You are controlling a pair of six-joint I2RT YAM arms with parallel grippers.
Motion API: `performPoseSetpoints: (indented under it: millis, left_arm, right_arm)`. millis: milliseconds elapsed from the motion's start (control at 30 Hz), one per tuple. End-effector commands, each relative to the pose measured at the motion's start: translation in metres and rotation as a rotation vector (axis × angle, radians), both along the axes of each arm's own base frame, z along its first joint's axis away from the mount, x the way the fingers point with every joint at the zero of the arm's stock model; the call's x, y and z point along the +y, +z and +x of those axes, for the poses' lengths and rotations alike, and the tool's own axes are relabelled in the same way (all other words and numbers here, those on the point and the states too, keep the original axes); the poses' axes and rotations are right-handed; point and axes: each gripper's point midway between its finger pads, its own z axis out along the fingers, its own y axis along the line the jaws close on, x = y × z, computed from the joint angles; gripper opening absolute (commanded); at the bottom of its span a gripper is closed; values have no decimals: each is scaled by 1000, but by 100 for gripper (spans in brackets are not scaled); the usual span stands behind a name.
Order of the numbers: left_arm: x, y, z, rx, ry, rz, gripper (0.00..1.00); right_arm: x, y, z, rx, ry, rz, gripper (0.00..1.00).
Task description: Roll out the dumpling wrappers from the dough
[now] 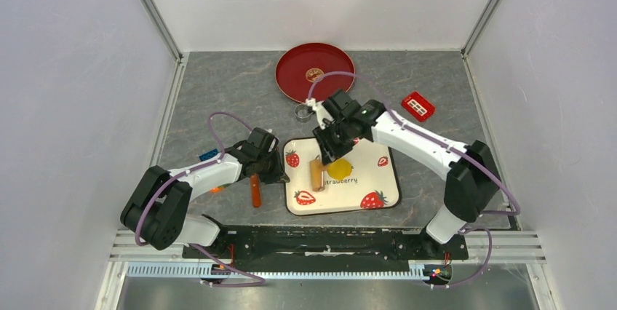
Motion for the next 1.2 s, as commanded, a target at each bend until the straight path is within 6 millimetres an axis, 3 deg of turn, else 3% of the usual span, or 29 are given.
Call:
performPoseSetpoints:
  millis: [0,100,233,533,867,967,1167]
  left_arm:
    - [34,-27,-14,57,47,176,2]
    - [34,-27,-14,57,48,175,2]
    - [34,-28,-15,56,48,175,2]
    - [35,-28,-14,58,47,177,2]
    - [35,-27,-15,59,47,177,2]
    - [34,-27,-14,59,47,176,2]
    - [34,-28,-14,59,46,178,2]
  right_arm:
    - [-40,59,35,-134,-143,3,0]
    - [-75,63,46,-124,-235,-17,0]
    - [-111,53,57,-109,-294,-106,0]
    - [-110,19,58,-31,-272,-155,0]
    - [-137,-22,45,-2,-280,-295,0]
    - [-142,-14,49,-36,-302,-311,0]
    - [-129,44,68,-126,-305,-236,0]
